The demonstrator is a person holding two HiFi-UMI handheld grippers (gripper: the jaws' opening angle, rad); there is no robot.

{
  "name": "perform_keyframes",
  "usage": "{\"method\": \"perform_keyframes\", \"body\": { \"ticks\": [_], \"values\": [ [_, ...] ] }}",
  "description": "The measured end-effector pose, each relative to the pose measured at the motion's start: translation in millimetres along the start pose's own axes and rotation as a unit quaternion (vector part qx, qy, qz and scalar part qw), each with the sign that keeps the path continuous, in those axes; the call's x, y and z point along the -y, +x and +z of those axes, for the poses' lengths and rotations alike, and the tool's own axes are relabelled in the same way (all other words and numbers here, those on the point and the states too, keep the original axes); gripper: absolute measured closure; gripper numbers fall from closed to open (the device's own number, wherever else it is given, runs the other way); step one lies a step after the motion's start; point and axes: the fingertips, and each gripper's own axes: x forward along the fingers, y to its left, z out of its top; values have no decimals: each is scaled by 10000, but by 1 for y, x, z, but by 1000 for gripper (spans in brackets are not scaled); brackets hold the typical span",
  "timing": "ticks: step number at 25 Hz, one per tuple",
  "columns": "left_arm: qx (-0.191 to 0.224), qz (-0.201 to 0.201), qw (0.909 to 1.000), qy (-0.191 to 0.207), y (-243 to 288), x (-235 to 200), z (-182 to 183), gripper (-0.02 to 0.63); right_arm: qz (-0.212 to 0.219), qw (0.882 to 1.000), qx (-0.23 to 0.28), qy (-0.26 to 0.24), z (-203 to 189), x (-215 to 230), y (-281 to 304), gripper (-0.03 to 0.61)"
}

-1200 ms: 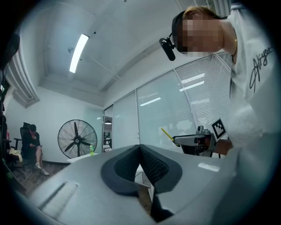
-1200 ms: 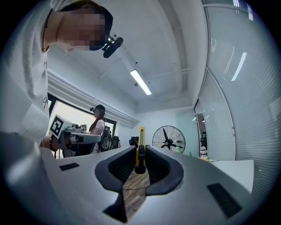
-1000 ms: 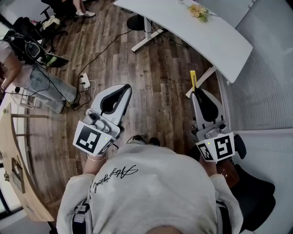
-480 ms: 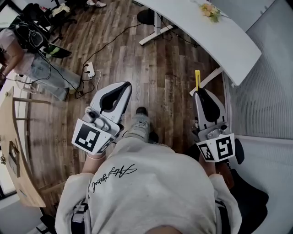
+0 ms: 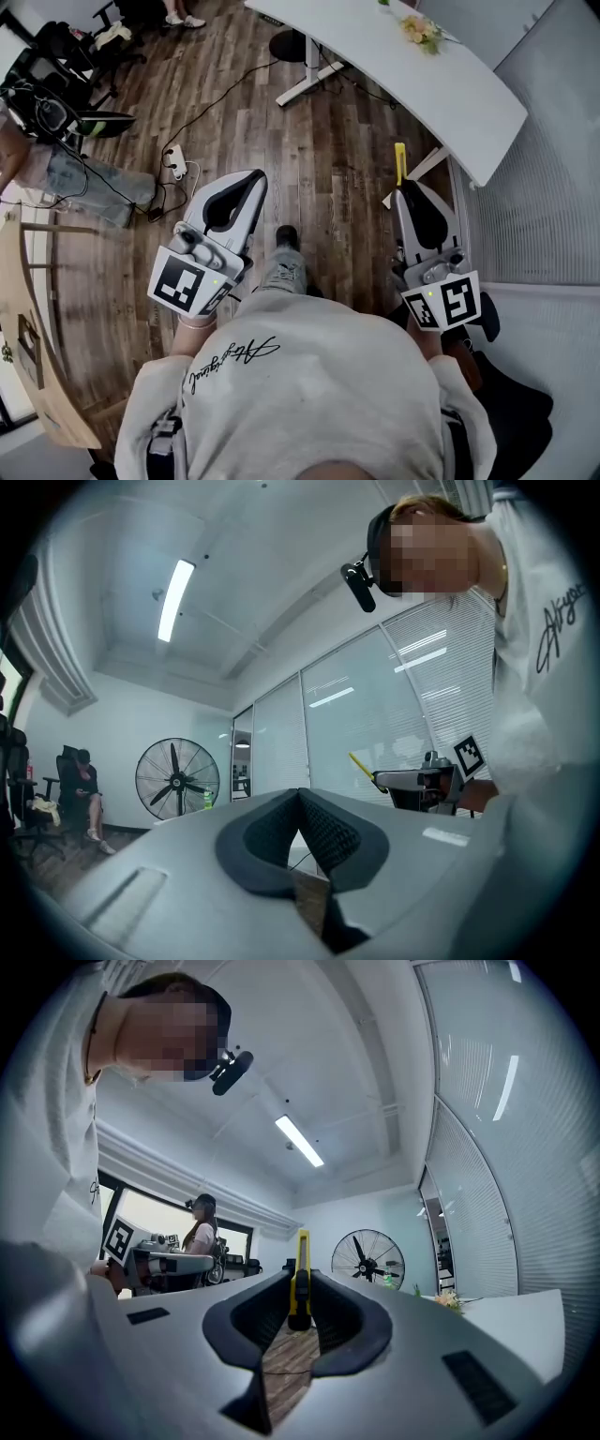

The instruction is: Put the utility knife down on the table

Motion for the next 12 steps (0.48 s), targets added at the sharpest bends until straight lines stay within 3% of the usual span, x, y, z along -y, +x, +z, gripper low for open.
{"method": "perform_keyframes", "body": {
  "ticks": [12],
  "values": [
    [61,-327,9994,51,76,-83,-14,615,-185,9998,72,-102,-13,45,92,512]
  ]
}}
